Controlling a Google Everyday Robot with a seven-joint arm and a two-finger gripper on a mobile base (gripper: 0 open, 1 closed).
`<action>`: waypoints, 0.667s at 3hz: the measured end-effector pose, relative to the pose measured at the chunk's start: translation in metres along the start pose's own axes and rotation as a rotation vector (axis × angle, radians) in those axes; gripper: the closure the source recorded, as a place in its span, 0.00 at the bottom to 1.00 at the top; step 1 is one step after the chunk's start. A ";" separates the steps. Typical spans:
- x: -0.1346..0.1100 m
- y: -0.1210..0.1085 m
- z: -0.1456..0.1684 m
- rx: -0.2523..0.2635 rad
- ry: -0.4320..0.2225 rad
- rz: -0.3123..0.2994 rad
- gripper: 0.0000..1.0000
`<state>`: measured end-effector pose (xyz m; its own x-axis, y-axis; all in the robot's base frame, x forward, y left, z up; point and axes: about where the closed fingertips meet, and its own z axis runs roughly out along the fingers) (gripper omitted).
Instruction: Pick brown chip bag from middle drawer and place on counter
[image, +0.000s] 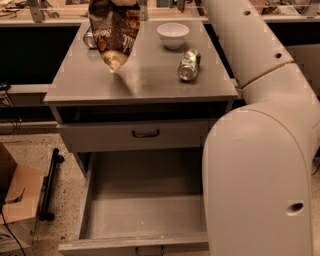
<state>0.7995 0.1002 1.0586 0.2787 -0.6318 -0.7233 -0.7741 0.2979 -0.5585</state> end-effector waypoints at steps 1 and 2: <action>0.000 0.000 0.000 0.000 0.000 0.000 0.14; 0.000 0.000 0.000 0.000 0.000 0.000 0.00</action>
Offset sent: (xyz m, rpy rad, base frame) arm 0.0000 0.0000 0.0000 0.0000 0.0000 0.0000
